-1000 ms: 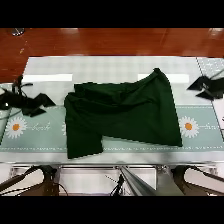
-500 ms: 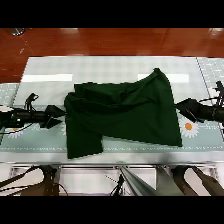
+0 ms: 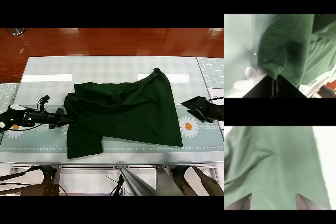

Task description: Fold the shirts.

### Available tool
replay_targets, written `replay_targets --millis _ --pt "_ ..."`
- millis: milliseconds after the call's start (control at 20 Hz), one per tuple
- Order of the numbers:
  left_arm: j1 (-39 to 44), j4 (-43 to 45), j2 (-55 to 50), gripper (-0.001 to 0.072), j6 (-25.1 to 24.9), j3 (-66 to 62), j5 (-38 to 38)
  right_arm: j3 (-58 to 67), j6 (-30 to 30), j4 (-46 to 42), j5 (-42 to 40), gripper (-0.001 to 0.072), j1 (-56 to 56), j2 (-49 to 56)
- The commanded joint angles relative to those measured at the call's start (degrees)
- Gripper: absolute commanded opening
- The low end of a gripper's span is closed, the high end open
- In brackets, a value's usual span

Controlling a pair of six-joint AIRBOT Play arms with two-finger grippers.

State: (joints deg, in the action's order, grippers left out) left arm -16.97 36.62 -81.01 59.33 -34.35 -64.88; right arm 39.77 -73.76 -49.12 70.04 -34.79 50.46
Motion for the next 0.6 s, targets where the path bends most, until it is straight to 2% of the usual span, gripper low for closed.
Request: replay_targets --millis 0,100,200,400,550 --pt "0.2 -0.7 0.1 0.0039 -1.2 -1.5 -3.8 1.4 -6.9 -16.4 3.4 0.0621 -4.2 -0.1" --pt "0.2 -0.7 1.5 0.0039 -1.2 -1.5 -3.3 -2.9 -11.6 -26.6 5.9 0.0621 -4.2 -0.1" --pt "0.2 -0.7 2.8 0.0039 -1.5 -1.5 -2.9 -8.1 -13.0 -30.4 8.6 0.0620 -4.2 0.0" --pt "0.2 -0.7 3.6 0.0039 -1.6 -1.5 -2.6 -13.8 -12.0 -30.6 9.9 0.0621 -4.0 2.0" --pt "0.2 -0.7 3.6 0.0039 -2.1 -1.5 0.2 -13.8 -10.1 -24.4 8.3 0.0620 -4.0 5.5"
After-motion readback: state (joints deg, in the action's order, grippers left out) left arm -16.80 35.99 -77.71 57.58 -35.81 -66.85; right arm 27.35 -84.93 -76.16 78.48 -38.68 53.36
